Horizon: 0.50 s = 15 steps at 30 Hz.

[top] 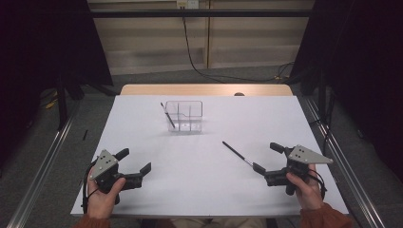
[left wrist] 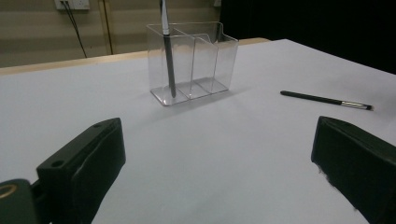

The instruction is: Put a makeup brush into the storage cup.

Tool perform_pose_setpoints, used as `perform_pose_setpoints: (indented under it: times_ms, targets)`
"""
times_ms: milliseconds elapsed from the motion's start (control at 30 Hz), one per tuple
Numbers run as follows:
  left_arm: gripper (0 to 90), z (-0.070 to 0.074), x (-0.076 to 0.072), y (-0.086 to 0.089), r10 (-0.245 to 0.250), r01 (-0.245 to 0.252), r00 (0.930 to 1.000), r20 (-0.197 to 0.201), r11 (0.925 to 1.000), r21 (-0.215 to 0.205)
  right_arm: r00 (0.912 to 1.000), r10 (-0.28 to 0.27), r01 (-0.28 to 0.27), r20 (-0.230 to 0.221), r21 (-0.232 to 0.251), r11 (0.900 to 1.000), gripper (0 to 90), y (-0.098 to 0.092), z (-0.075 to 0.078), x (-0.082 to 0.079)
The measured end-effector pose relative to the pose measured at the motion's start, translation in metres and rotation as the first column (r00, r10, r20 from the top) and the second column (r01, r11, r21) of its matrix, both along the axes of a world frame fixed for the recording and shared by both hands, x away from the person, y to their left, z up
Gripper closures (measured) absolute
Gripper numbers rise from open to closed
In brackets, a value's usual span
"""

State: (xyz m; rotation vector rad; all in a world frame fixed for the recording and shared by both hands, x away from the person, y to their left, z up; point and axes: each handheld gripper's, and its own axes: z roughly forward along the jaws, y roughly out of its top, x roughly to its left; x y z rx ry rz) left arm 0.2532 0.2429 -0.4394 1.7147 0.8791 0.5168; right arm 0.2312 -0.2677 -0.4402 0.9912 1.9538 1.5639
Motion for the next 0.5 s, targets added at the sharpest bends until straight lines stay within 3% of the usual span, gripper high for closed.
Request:
perform_pose_setpoints:
  times_ms: [300,500]
  targets:
    - [2.9,0.000,-0.001,-0.002,-0.005,0.005,1.0000,0.000,1.0000,-0.009,0.9993,-0.028,0.029,0.023,-0.023,0.999,0.4,0.003,0.010,0.008]
    - [2.9,0.001,-0.001,-0.004,-0.010,0.010,0.9999,0.008,0.9999,0.004,0.9985,-0.055,0.055,0.005,-0.040,0.998,1.4,0.007,0.013,0.017]
